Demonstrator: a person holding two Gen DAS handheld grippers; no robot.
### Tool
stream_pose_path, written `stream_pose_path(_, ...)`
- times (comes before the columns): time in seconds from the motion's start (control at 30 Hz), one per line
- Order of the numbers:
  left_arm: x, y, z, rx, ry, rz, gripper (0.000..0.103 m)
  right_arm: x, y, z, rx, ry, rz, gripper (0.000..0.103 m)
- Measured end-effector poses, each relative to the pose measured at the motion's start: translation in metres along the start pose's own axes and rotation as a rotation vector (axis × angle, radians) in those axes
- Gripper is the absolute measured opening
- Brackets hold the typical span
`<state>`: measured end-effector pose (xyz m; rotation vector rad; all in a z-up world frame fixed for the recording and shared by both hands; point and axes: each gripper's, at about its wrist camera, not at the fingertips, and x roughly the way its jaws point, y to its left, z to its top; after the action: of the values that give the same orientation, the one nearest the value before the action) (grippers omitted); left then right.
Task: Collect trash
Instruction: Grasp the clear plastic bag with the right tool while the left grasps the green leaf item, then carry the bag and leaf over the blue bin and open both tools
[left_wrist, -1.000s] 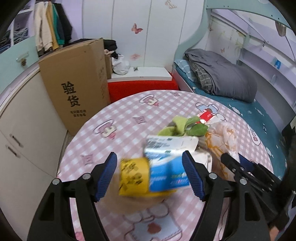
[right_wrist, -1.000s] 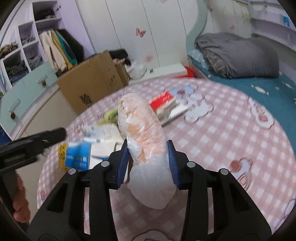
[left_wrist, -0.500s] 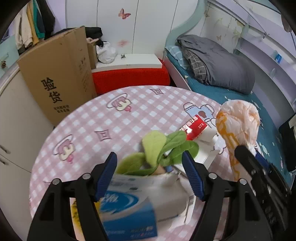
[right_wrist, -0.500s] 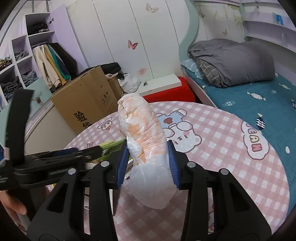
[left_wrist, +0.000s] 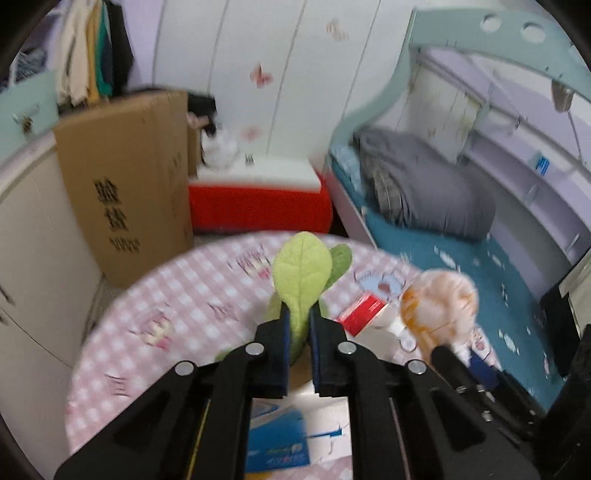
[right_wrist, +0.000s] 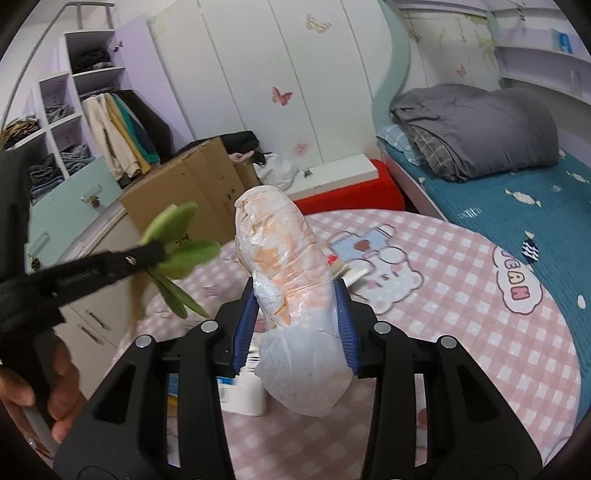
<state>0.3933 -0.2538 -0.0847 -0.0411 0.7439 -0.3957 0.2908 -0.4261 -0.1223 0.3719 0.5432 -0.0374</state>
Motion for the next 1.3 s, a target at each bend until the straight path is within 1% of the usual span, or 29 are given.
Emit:
stream_pose_path(0.13, -0.044, 0.010, 0.001, -0.013, -0.064, -0.005, 0.009, -0.020, 0.036, 0.003, -0.044, -0.016, 0.036, 0.040)
stream_pose_path(0.33, -0.107, 0.042, -0.016, -0.034, -0.117, 0.053, 0.009, -0.046, 0.093, -0.001, -0.105, -0.023, 0.097, 0.040)
stream_pose_path(0.47, -0.144, 0.079, -0.034, -0.077, -0.130, 0.079, 0.009, -0.054, 0.135, -0.015, -0.152, 0.001, 0.151, 0.040)
stream_pose_path(0.6, -0.168, 0.124, -0.056, -0.124, -0.126, 0.118, 0.009, -0.051, 0.180, -0.037, -0.192, 0.057, 0.229, 0.040)
stream_pose_path(0.63, -0.172, 0.134, -0.060, -0.135, -0.123, 0.127, 0.009, -0.048, 0.196, -0.046, -0.206, 0.083, 0.258, 0.040)
stream_pose_path(0.7, -0.179, 0.160, -0.075, -0.166, -0.112, 0.147, 0.009, -0.042, 0.218, -0.059, -0.225, 0.115, 0.287, 0.040)
stream_pose_path(0.77, -0.183, 0.182, -0.086, -0.193, -0.101, 0.175, 0.009, -0.033, 0.247, -0.078, -0.263, 0.159, 0.318, 0.040)
stream_pose_path(0.83, -0.187, 0.212, -0.102, -0.233, -0.083, 0.214, 0.009, -0.026, 0.271, -0.094, -0.291, 0.199, 0.351, 0.040)
stream_pose_path(0.93, -0.190, 0.255, -0.122, -0.302, -0.052, 0.248, 0.009, -0.012, 0.309, -0.118, -0.337, 0.267, 0.393, 0.040)
stream_pose_path(1.07, -0.188, 0.305, -0.145, -0.383, -0.020, 0.308, 0.009, 0.009, 0.346, -0.144, -0.390, 0.333, 0.419, 0.040)
stream_pose_path(1.1, -0.187, 0.321, -0.152, -0.406, -0.010, 0.334, 0.009, 0.015, 0.353, -0.150, -0.401, 0.347, 0.422, 0.040)
stream_pose_path(1.2, -0.184, 0.359, -0.167, -0.469, 0.014, 0.380, 0.009, 0.037, 0.380, -0.169, -0.431, 0.394, 0.435, 0.040)
stream_pose_path(1.3, -0.180, 0.392, -0.177, -0.520, 0.027, 0.426, 0.009, 0.058, 0.401, -0.181, -0.451, 0.425, 0.437, 0.040)
